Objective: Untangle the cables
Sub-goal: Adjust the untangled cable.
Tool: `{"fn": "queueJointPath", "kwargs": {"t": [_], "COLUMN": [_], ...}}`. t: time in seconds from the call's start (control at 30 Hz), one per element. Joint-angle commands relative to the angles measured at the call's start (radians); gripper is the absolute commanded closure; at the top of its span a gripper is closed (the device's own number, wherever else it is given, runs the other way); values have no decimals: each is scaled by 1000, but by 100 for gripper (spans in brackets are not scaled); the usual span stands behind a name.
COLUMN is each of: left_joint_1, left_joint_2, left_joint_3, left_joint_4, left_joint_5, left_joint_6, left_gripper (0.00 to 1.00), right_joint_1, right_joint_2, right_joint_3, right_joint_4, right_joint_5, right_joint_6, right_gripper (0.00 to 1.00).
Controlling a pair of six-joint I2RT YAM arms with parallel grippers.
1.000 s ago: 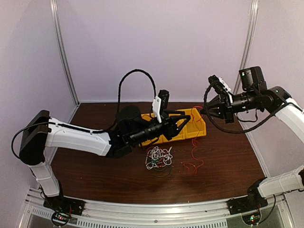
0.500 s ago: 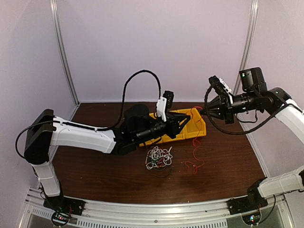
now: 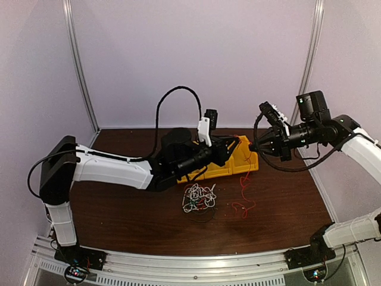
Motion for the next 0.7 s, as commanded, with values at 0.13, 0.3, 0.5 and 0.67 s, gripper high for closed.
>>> {"fn": "queueJointPath", "kwargs": {"t": [0.13,0.3,0.5,0.67], "left_joint_1": [17,49,169,255], "left_joint_2": [45,-6,-92,-178], "left_joint_3": [49,-8,-125,-251], "left_joint_4": [145,195,229,235], "left_joint_5": [-36,-148,-209,-254], "left_joint_6": [-36,-51,-120,-130], "left_gripper": [73,71,71,70], "right_joint_1": [-1,-1,-1,-1], "right_joint_2": [-15,-38,-70,-79], "right_joint_3": [-53,-80,-110,-102], "right_joint_4": [61,44,23,12], "right_joint_5": [-41,-44,-35,-43], "right_joint_6": [50,37,4,-5], "right_gripper": [100,100,100,100]}}
